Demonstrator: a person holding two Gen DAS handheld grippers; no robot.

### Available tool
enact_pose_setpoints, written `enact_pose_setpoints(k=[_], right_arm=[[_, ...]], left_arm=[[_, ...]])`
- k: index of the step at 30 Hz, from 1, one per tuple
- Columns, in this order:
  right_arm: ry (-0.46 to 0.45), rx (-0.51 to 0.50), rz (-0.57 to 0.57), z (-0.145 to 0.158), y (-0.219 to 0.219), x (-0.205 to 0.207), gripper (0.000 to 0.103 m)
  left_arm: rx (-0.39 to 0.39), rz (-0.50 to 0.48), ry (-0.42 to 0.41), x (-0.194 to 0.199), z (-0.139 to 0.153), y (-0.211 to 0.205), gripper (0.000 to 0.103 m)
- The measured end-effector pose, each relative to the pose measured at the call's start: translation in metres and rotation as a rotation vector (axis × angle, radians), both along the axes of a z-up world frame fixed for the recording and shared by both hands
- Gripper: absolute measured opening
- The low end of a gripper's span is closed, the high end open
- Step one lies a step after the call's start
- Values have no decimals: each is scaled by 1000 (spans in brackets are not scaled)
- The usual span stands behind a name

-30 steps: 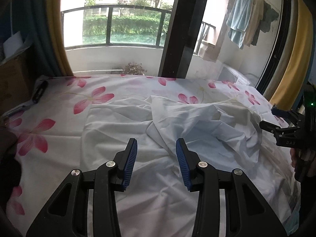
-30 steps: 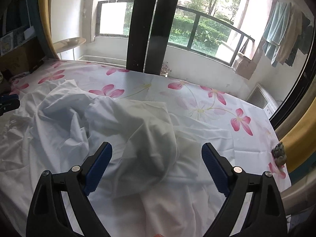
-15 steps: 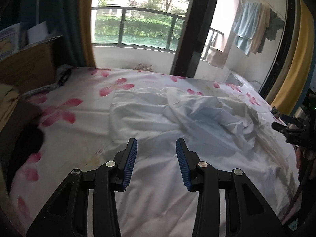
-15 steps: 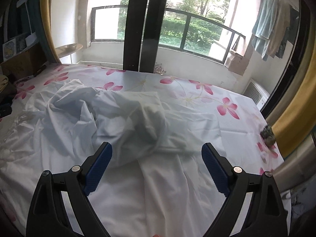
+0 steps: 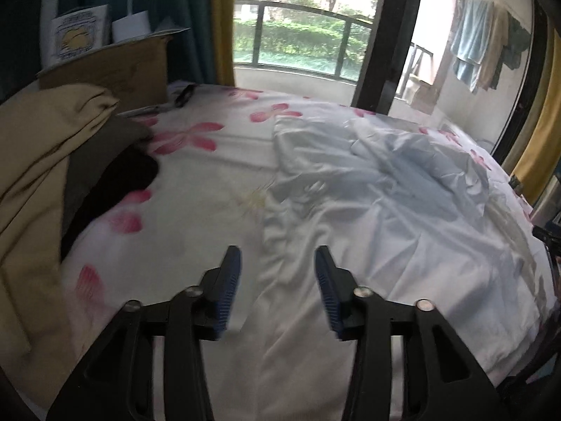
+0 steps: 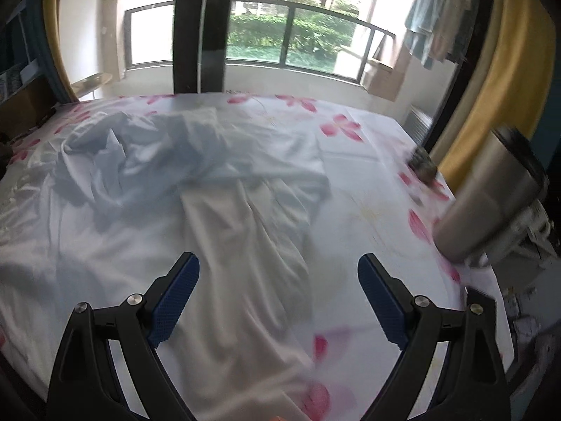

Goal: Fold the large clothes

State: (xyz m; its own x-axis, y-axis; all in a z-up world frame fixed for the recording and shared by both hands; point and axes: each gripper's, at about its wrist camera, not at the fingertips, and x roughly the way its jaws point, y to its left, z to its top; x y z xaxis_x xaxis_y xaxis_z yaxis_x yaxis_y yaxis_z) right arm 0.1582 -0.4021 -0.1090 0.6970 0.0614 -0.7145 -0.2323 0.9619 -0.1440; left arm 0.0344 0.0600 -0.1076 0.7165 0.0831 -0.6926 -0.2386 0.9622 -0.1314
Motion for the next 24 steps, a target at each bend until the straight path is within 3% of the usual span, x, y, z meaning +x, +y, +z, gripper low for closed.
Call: enact_pose_setpoints(k=[7, 15, 21, 24], right_arm=[[59, 27, -57, -20, -37, -21, 91], [121, 89, -68, -34, -58, -50, 88], [140, 101, -48, -44, -53, -69, 73], [136, 106, -20, -41, -48, -74, 49]], left_arm=[[42, 77, 42, -31, -17, 8, 57], [28, 89, 40, -49, -17, 11, 58], [34, 95, 71, -52, -25, 12, 58], [73, 79, 68, -53, -27, 7, 58]])
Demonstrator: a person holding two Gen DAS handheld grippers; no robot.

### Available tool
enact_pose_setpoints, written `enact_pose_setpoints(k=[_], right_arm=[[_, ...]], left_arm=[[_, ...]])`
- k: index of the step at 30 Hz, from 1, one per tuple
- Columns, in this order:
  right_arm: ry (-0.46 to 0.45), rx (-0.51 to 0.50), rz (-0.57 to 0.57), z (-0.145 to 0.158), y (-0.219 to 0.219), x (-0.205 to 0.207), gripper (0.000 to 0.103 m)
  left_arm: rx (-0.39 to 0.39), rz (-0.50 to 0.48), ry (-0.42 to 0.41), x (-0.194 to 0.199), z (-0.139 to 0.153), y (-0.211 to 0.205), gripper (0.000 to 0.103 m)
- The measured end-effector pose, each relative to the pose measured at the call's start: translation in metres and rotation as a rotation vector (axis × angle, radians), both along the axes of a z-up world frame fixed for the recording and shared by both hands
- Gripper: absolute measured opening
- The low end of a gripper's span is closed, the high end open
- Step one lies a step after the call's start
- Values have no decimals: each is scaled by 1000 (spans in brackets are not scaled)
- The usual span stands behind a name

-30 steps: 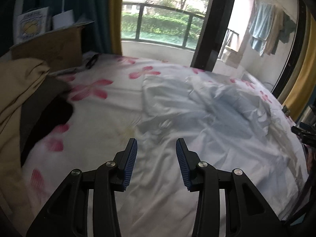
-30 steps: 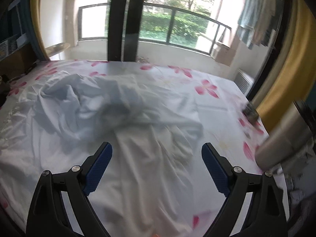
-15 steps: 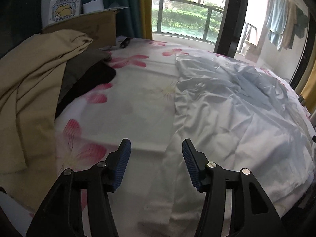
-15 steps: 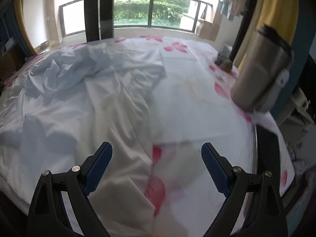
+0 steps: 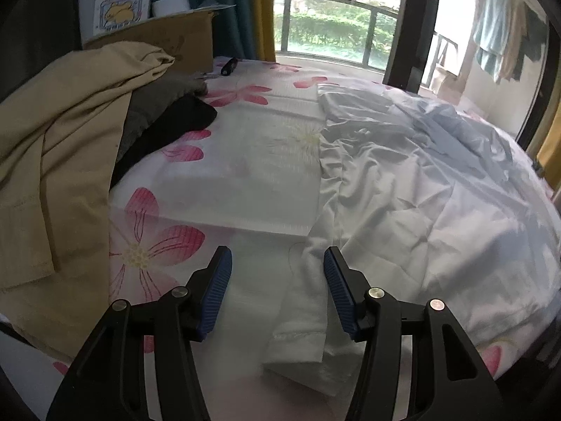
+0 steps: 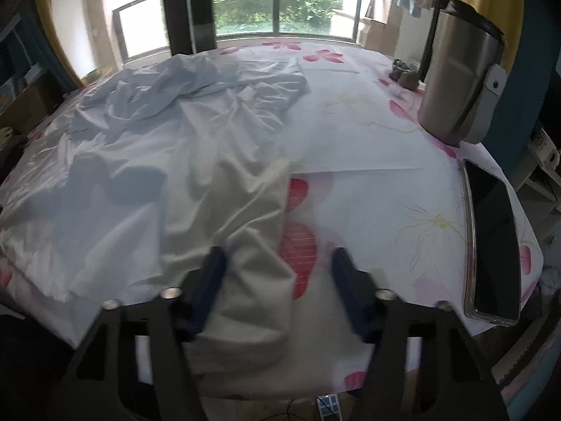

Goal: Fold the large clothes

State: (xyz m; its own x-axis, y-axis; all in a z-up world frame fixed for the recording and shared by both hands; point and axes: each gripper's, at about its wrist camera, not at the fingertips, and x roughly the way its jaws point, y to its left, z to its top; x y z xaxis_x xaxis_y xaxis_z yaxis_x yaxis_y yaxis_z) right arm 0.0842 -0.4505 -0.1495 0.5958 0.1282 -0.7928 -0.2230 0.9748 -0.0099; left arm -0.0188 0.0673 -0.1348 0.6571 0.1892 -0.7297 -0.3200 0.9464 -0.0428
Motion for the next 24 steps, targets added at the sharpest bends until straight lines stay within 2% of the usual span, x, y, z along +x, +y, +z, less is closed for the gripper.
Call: enact_pose_setpoints(k=[2, 4, 5, 6, 8, 10, 12, 16, 24], right_arm=[[-3, 4, 25, 1, 5, -2, 25], [-3, 7, 56, 0, 12, -4, 10], [-4, 4, 67, 0, 16, -5, 7], [-7, -2, 68, 0, 18, -6, 6], [-10, -1, 67, 0, 20, -6, 6], [-10, 7, 67, 0, 20, -5, 5], [-20, 9, 67, 2, 21, -6, 5], [-63, 13, 61, 14, 21, -9, 5], [-171, 7, 25, 45, 15, -4, 5]], left_arm=[[32, -8, 12, 1, -1, -4, 58], [52, -12, 18, 1, -1, -6, 57], [55, -12, 16, 1, -1, -6, 57], [56, -13, 15, 1, -1, -6, 57], [55, -37, 12, 1, -1, -8, 47], [48, -70, 11, 2, 0, -13, 21], [23, -108, 6, 4, 1, -19, 4], [-59, -141, -39, 3, 4, -25, 2], [-58, -153, -146, 4, 38, -28, 2]])
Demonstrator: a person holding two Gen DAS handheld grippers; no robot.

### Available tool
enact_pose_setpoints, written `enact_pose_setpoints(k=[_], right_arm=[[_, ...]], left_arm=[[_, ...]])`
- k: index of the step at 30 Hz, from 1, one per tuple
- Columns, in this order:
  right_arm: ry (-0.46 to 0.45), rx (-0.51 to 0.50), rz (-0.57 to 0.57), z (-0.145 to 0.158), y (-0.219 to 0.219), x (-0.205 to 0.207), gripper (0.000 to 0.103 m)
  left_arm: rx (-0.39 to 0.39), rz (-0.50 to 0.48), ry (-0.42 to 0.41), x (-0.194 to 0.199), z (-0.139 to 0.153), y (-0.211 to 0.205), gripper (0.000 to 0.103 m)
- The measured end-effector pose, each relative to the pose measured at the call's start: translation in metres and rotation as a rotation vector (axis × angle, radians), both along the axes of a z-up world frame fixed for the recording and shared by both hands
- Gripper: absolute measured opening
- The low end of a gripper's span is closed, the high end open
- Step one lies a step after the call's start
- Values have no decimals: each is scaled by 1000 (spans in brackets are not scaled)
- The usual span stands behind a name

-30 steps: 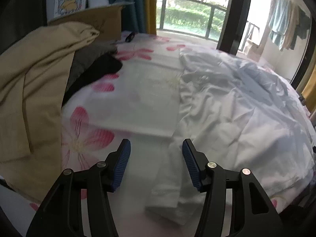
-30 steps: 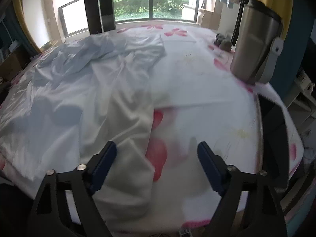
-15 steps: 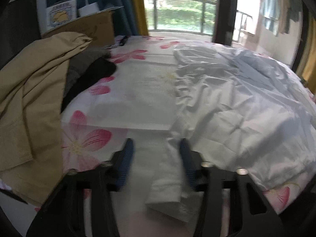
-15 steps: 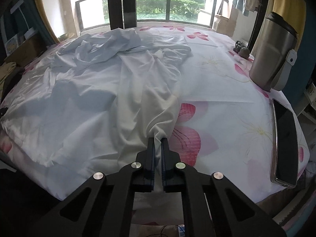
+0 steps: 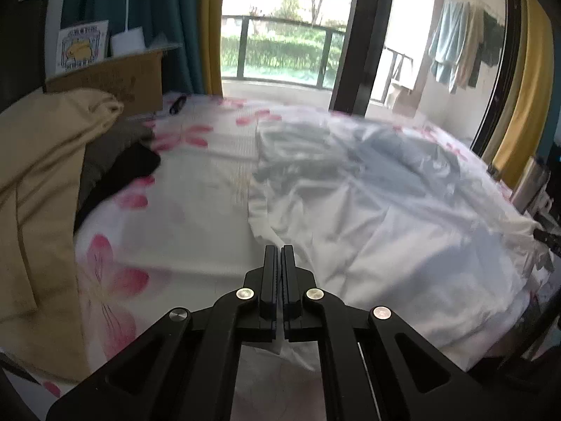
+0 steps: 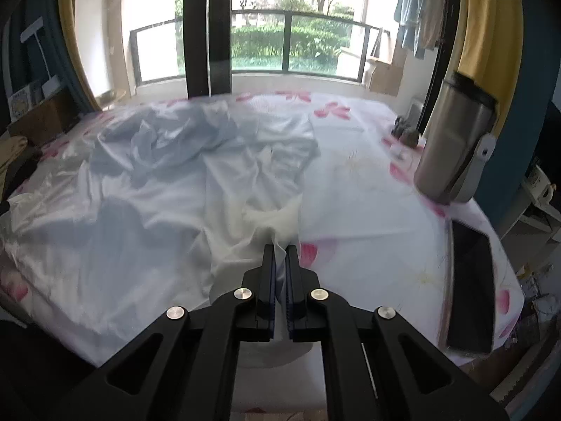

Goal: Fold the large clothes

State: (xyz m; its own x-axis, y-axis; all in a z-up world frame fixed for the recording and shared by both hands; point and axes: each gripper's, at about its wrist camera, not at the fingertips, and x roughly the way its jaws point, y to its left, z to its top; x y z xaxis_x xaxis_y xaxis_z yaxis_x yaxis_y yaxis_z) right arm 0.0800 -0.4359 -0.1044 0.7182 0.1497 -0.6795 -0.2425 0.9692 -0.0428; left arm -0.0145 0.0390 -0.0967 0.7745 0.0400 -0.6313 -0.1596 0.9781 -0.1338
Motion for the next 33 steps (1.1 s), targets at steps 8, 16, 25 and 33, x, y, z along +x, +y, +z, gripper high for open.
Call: enact_pose_setpoints(k=[8, 16, 25, 33], right_arm=[[-73, 33, 4, 25, 3, 14, 5], [-118, 71, 4, 38, 5, 34, 5], [-171, 99, -30, 56, 1, 70, 5], [-189, 93, -47, 66, 0, 116, 5]], left_arm=[[26, 12, -65, 24, 22, 6, 2], [34, 23, -92, 54, 34, 18, 2], [-13, 46, -141, 90, 54, 41, 2], [-7, 67, -173, 121, 70, 54, 2]])
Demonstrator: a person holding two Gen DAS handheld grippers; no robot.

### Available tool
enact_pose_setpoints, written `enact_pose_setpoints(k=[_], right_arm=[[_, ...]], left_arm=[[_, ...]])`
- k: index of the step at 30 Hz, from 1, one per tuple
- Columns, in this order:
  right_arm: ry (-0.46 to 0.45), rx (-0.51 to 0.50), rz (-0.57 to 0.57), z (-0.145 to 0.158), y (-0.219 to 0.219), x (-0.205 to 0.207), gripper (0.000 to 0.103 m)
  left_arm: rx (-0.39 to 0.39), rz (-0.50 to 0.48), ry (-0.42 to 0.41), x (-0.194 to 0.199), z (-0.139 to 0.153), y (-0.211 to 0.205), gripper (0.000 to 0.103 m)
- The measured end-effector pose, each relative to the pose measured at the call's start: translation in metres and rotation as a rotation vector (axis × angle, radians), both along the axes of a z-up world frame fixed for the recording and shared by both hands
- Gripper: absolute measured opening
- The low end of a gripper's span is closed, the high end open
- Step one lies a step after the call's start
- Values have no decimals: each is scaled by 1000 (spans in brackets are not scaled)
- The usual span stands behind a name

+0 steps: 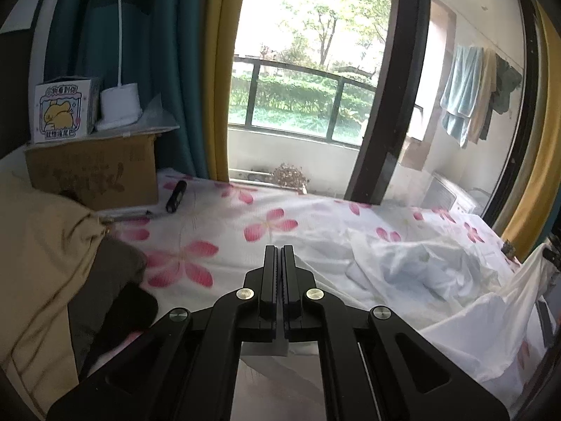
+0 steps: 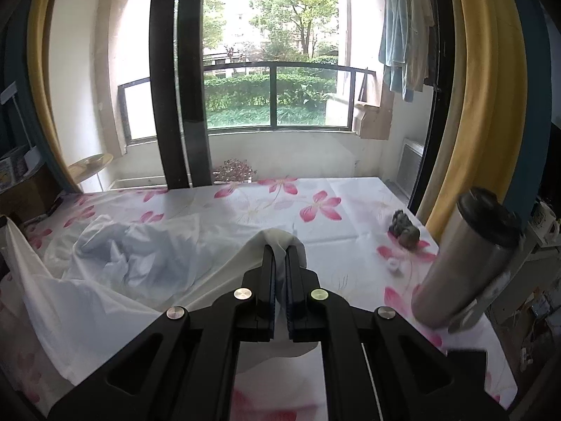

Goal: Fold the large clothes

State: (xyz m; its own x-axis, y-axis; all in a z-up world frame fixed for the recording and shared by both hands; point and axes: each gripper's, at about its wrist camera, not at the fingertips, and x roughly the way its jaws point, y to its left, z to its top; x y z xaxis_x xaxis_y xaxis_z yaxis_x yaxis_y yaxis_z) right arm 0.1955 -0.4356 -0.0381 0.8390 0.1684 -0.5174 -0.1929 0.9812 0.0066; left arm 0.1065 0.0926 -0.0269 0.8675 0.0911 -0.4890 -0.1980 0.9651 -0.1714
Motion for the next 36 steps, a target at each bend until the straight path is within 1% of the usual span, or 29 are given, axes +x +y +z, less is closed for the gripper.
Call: enact_pose_setpoints(k=[4, 9, 12, 15, 19, 22, 24, 25, 26, 27, 29, 30, 31, 33, 34, 35, 36], right_arm=[[1, -8, -5, 2, 2, 23, 5], [22, -21, -9, 1, 5, 57, 5], [40, -23, -12, -4, 7, 81, 5], [66, -23, -18, -13, 8, 104, 5], [113, -29, -40, -32, 11, 132, 5], [154, -36, -59, -50, 13, 149, 5], [186, -38, -70, -62, 15, 156, 5], [194, -40, -73, -67, 15, 156, 5], [204, -46, -76, -71, 16, 157, 5], [217, -53, -76, -75, 16, 157, 6], [237, -69, -78, -80, 17, 157, 6], [242, -74, -80, -80, 16, 156, 7], [243, -76, -81, -80, 16, 155, 8], [234, -76, -84, -77, 13, 151, 13], [226, -76, -85, -74, 11, 146, 20], [221, -75, -85, -71, 10, 143, 32], [216, -70, -84, -68, 7, 139, 39]], left_arm=[[-10, 10, -8, 17, 3, 8, 2], [-6, 18, -8, 48, 3, 17, 2], [-24, 17, -3, 70, -2, 26, 2], [-22, 18, 16, 91, -11, 30, 2], [-13, 25, 64, 119, -30, 37, 2], [-25, 24, 111, 136, -48, 43, 2], [-51, 13, 143, 142, -61, 47, 2], [-78, -3, 174, 145, -69, 48, 2], [-96, -13, 188, 145, -72, 49, 2], [-112, -23, 193, 144, -76, 49, 4], [-127, -32, 205, 139, -80, 47, 25], [-132, -32, 213, 136, -81, 47, 46], [-140, -33, 216, 132, -81, 47, 55], [-157, -52, 217, 122, -80, 45, 55], [-157, -59, 222, 117, -80, 44, 55], [-153, -61, 226, 111, -80, 43, 55], [-151, -63, 230, 106, -81, 42, 55]])
